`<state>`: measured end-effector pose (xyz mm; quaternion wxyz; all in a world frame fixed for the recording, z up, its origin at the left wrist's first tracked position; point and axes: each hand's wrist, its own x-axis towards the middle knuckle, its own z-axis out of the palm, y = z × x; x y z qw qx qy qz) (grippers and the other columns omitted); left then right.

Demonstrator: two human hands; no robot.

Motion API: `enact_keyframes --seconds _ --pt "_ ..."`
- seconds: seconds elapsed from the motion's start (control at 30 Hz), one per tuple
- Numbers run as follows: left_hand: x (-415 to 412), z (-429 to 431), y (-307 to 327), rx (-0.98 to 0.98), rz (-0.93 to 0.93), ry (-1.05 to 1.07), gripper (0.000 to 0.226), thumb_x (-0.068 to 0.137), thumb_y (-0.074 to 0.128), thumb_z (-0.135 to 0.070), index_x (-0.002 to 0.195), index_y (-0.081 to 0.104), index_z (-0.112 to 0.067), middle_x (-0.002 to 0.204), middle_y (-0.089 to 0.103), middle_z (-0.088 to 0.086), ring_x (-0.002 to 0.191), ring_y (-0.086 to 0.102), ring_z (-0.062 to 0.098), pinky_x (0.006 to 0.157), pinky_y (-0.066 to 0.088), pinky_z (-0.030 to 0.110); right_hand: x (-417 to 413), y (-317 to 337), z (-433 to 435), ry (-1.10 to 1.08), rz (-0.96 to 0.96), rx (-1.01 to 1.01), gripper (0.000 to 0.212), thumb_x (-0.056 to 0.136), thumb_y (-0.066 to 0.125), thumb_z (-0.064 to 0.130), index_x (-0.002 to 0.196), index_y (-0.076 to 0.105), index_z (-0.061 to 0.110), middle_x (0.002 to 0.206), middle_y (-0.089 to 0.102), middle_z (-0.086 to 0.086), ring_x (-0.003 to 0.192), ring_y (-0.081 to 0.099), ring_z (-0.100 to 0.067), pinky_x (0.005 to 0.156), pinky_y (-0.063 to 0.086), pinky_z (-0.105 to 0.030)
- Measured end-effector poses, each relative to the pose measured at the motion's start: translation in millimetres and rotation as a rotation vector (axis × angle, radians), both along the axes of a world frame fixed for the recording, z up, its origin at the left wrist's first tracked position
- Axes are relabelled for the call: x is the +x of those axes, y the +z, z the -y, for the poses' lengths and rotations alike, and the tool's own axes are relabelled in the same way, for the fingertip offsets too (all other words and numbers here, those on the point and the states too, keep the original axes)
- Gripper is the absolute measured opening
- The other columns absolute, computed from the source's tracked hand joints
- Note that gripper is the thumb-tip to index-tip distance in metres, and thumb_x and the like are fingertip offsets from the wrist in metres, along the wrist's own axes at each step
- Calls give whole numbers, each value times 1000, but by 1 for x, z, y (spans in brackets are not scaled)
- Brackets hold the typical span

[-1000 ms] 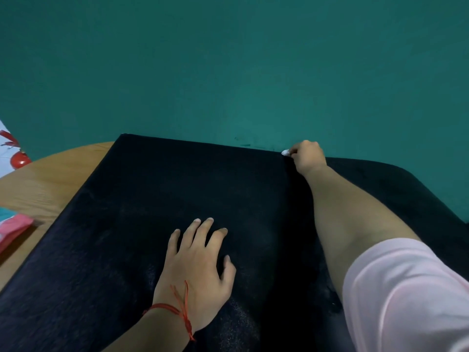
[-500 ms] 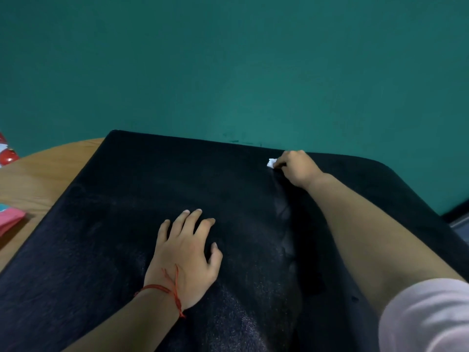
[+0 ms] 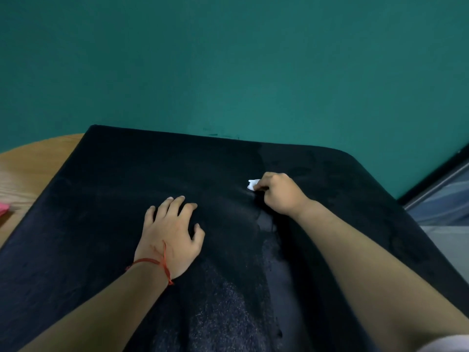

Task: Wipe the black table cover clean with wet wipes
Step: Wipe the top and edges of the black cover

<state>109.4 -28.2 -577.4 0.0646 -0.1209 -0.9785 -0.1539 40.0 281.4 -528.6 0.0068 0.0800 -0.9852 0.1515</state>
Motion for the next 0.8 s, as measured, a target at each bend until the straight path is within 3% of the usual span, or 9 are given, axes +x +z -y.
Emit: enact_keyframes --seconds 0.07,0.13,0.2,0.33,0.63,0.8 --pt "0 0 -1 2 0 0 57 96 32 -52 147 49 -34 161 41 -4 154 28 19 126 22 52 18 -2 2 7 -10 -23 53 85 51 -10 116 82 21 104 62 22 114 66 -7 101 52 -24" --pt "0 0 -1 2 -6 -2 57 96 32 -52 147 49 -33 161 41 -4 154 29 19 126 22 52 37 -3 5 1 -23 -62 57 83 50 -13 114 83 21 99 57 32 108 55 14 95 41 -4" --pt "0 0 -1 3 -7 -5 58 95 31 -53 146 50 -32 160 42 -3 153 30 20 126 23 52 57 -6 9 -3 -47 -99 58 80 51 -17 112 83 20 96 54 37 104 47 21 88 33 5" --pt "0 0 0 4 -6 -8 56 96 34 -52 147 49 -33 161 41 -3 153 28 20 126 22 53 92 -13 14 8 -73 -71 67 74 48 -18 113 83 24 96 51 41 100 49 9 90 31 1" --pt "2 1 0 -8 -3 -15 53 99 39 -51 148 48 -32 160 43 1 153 30 23 124 23 55 178 -24 27 36 -86 -86 73 71 46 -19 112 82 29 101 54 48 94 49 11 87 37 -4" --pt "4 2 3 -5 -2 -24 53 100 38 -51 148 49 -31 161 42 1 153 29 24 125 22 55 234 -26 37 63 -133 -108 69 71 51 -22 110 83 25 100 53 38 95 47 13 89 40 -2"
